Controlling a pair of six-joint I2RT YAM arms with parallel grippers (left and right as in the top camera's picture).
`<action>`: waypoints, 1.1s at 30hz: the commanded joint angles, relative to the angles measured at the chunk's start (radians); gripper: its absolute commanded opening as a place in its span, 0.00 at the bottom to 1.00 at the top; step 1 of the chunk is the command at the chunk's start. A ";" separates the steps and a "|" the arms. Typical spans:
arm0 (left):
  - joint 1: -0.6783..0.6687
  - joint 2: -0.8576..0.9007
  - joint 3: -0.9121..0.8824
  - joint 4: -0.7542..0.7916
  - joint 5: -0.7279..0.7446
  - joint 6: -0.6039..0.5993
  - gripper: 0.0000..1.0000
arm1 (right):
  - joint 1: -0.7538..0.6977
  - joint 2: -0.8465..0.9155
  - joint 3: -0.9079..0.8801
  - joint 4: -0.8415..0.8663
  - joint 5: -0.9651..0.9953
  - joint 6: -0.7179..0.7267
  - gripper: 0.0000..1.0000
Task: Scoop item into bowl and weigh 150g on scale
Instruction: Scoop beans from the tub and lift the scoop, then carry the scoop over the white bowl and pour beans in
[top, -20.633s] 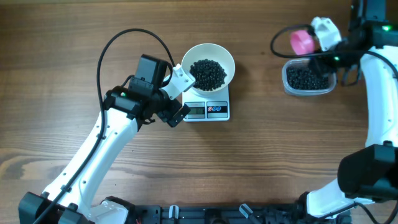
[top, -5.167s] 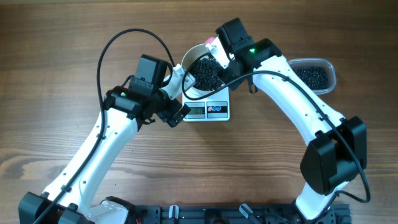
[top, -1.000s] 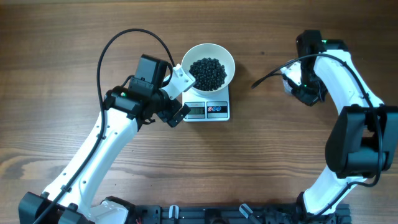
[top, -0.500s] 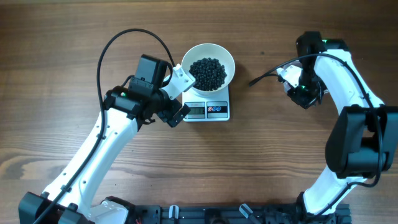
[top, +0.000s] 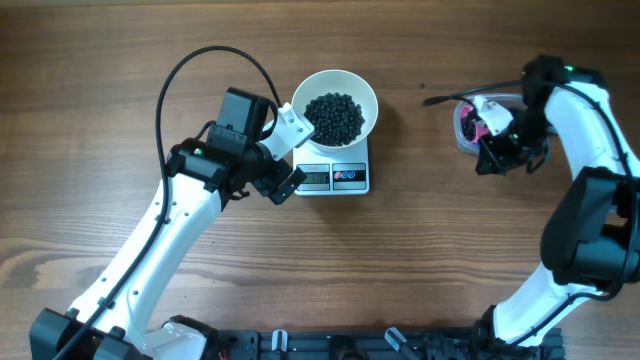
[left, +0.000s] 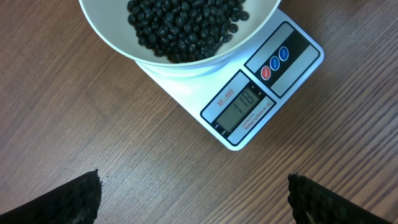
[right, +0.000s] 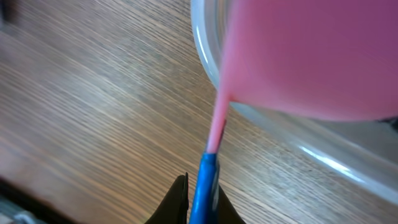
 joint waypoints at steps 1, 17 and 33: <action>0.002 -0.008 -0.003 -0.001 0.016 0.020 1.00 | -0.065 0.017 -0.012 -0.022 -0.203 -0.017 0.04; 0.002 -0.008 -0.003 -0.001 0.016 0.020 1.00 | -0.214 0.017 -0.010 -0.033 -0.562 -0.017 0.04; 0.002 -0.008 -0.004 -0.001 0.016 0.020 1.00 | 0.058 0.017 0.213 0.122 -0.656 0.217 0.04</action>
